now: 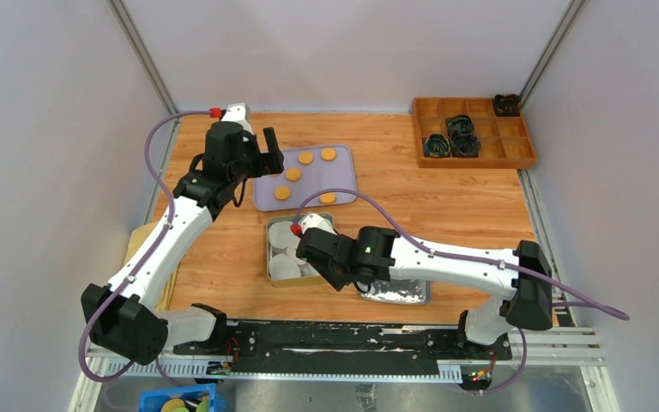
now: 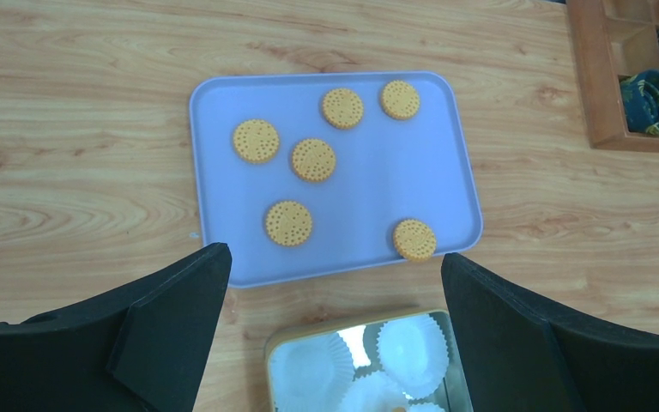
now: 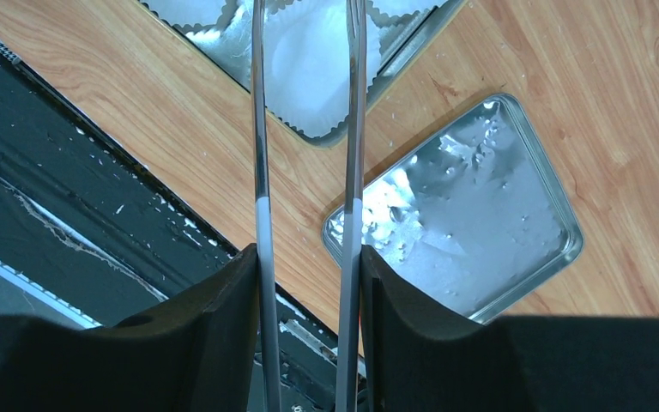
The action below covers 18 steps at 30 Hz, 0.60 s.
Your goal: Pack the cookies
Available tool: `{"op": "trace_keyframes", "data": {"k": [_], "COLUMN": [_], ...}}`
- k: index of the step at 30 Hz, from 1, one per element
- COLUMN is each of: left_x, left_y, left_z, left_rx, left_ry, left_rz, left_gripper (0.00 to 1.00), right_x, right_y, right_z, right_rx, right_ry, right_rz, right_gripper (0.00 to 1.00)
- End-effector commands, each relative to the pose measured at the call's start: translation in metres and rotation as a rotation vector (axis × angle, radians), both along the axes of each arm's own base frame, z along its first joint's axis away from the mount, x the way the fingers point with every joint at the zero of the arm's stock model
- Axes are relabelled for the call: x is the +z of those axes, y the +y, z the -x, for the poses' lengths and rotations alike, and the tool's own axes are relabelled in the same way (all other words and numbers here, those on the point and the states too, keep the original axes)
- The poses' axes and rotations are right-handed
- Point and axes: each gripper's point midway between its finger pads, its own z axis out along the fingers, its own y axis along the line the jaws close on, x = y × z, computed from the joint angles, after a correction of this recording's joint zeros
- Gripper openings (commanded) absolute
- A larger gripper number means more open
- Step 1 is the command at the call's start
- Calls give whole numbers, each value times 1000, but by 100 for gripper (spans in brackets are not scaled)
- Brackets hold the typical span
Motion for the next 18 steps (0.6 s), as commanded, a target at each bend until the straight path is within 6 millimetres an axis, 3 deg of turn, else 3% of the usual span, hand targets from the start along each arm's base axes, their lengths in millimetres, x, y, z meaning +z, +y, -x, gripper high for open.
{"op": "trace_keyframes", "data": {"k": [1,11,15,18], "left_x": [5,6,7,11], "left_y": [3,6,5,5], "left_z": [2,3,3,3], "left_rx": [7,12,11,9], "left_ry": [-18,-21,-26,-30], "left_rz": [-19,-31,-29,-24], "left_gripper": [100,100,100,100], "right_x": [12,17,24,33], "right_y": [0,10,9,6], "right_z": [-6,-13,-21,-33], "right_rx": [-18,-18,-53,-89], "right_ry": [-43,-70,-112,-156], "right_rz": [4,-1,-16,-31], "right_gripper": [44,54,46,45]}}
